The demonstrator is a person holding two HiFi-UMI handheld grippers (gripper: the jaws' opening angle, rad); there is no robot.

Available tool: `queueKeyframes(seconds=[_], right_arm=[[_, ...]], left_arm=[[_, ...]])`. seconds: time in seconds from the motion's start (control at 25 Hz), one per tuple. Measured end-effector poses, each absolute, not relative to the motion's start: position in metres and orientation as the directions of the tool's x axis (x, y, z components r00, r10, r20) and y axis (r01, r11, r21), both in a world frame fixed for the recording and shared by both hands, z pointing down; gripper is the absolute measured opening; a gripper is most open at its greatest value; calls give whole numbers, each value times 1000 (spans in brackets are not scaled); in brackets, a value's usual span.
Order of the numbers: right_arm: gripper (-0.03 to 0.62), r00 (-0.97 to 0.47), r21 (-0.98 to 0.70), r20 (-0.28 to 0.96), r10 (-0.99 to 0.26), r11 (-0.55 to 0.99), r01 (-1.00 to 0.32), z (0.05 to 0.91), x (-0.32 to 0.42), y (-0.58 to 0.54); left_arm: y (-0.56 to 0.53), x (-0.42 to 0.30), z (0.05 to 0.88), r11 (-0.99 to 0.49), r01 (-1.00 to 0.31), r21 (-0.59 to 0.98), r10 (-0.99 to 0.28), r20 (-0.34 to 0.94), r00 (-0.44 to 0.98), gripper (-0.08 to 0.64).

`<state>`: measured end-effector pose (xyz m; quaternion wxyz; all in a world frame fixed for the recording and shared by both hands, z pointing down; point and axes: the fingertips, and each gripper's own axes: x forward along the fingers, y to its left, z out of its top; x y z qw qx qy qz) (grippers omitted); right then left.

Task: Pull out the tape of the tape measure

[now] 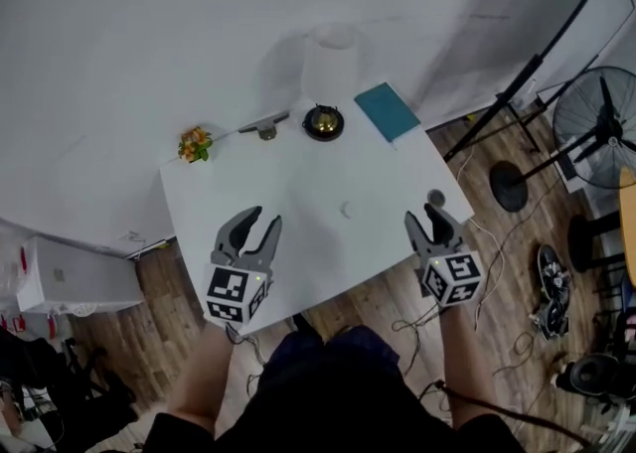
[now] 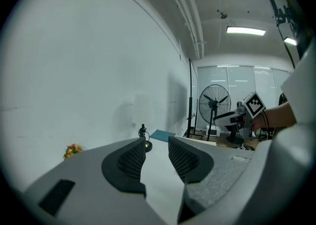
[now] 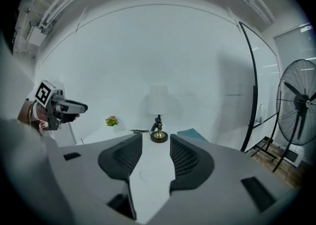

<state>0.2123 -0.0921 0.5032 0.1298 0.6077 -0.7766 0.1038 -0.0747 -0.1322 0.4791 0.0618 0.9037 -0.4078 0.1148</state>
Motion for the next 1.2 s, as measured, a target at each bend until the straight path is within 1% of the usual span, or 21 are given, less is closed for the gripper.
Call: queueKeyframes(seconds=[0.16,0.36,0.52,0.72,0.88,1.08,1.2], right_arm=[[183,-269,18,401,-876,301,-954,531,191,-107],[184,-322,24,480,-816,380,-925,571,176,-134],[184,-367,-10,559,-743,437,-900,614,167,-153],[194,-425,-80,636,-644,492,-867,674,161,-171],[210,-458,-103,686,-566,548,-830,705,150,-178],[215,-436,-141,771,-464,543,-828,749,146,-180],[224,-428,-163,792,-435,525,-835,764,144,-183]], left_arm=[[-143,-81,501,-662,-748,36,-707,302,640,144],[-149,-82,528,-639,-769,39,-707,364,606,144],[-146,-74,551,-605,-794,60,-703,428,568,144],[-147,-67,571,-550,-831,81,-713,474,518,143],[-149,-67,582,-521,-849,86,-714,502,489,143],[-146,-70,599,-491,-861,131,-700,529,480,143],[-143,-75,606,-477,-867,147,-696,540,474,143]])
